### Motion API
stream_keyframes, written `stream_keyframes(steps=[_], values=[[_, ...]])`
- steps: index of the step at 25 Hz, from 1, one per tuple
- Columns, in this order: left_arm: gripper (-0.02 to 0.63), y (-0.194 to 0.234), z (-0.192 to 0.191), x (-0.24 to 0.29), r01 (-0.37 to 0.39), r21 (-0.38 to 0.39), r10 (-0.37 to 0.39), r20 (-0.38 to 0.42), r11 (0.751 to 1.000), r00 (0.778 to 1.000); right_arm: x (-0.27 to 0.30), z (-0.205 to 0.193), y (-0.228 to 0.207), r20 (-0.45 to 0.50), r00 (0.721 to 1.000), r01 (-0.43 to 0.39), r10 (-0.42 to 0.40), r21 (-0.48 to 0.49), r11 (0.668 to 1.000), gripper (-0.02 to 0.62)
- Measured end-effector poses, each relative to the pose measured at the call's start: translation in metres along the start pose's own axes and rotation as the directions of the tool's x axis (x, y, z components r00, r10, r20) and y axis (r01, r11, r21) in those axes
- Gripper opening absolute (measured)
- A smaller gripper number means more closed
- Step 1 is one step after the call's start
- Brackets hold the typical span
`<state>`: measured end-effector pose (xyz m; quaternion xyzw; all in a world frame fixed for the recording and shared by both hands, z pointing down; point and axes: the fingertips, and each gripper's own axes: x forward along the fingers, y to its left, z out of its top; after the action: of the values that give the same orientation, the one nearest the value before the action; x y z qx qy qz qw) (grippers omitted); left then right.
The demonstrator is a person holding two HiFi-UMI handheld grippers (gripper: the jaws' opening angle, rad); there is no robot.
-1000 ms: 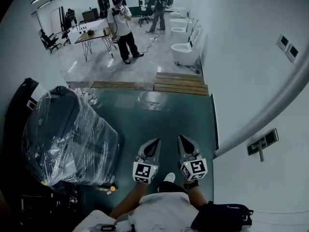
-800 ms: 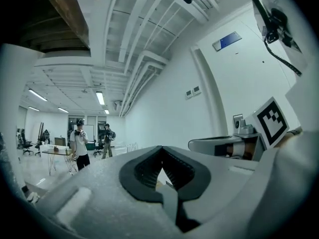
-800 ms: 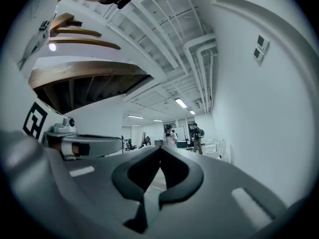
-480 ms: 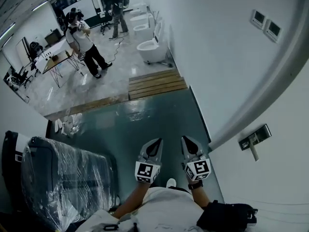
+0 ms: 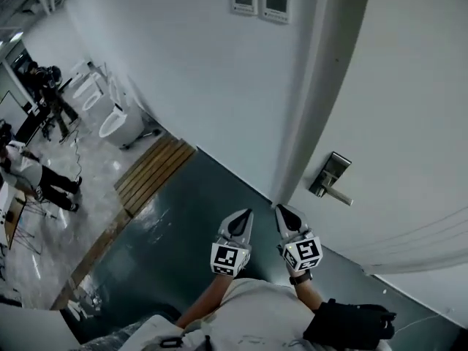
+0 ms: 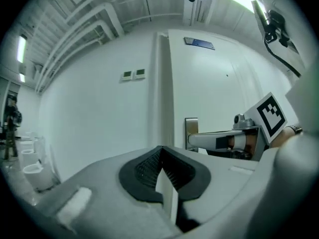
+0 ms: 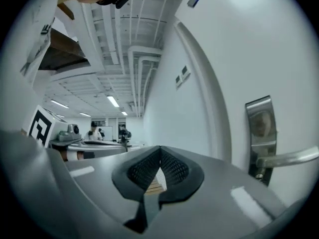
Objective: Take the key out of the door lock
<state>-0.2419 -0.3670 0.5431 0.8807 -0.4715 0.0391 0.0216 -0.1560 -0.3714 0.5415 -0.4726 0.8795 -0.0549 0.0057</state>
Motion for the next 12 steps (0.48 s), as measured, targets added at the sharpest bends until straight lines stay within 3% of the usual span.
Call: stream_keyframes(steps=[2, 5, 8, 12], values=[[0.002, -0.001, 0.013, 0.033, 0.11, 0.013, -0.11, 0.013, 0.994, 0.994, -0.001, 0.015, -0.021, 0.029, 0.995, 0.093, -0.092, -0.016, 0.996, 0.006], [0.002, -0.009, 0.027, 0.076, 0.263, 0.04, -0.264, 0.029, 0.964, 0.964, -0.004, 0.027, -0.054, 0.061, 0.966, 0.253, -0.251, -0.028, 0.967, 0.006], [0.002, -0.034, 0.028, 0.1, 0.412, 0.038, -0.412, 0.017, 0.911, 0.911, -0.015, 0.019, -0.084, 0.047, 0.92, 0.388, -0.389, 0.024, 0.921, 0.006], [0.002, -0.054, 0.027, 0.105, 0.569, 0.059, -0.571, 0.028, 0.82, 0.821, -0.028, 0.004, -0.082, 0.024, 0.874, 0.484, -0.485, 0.042, 0.874, 0.006]])
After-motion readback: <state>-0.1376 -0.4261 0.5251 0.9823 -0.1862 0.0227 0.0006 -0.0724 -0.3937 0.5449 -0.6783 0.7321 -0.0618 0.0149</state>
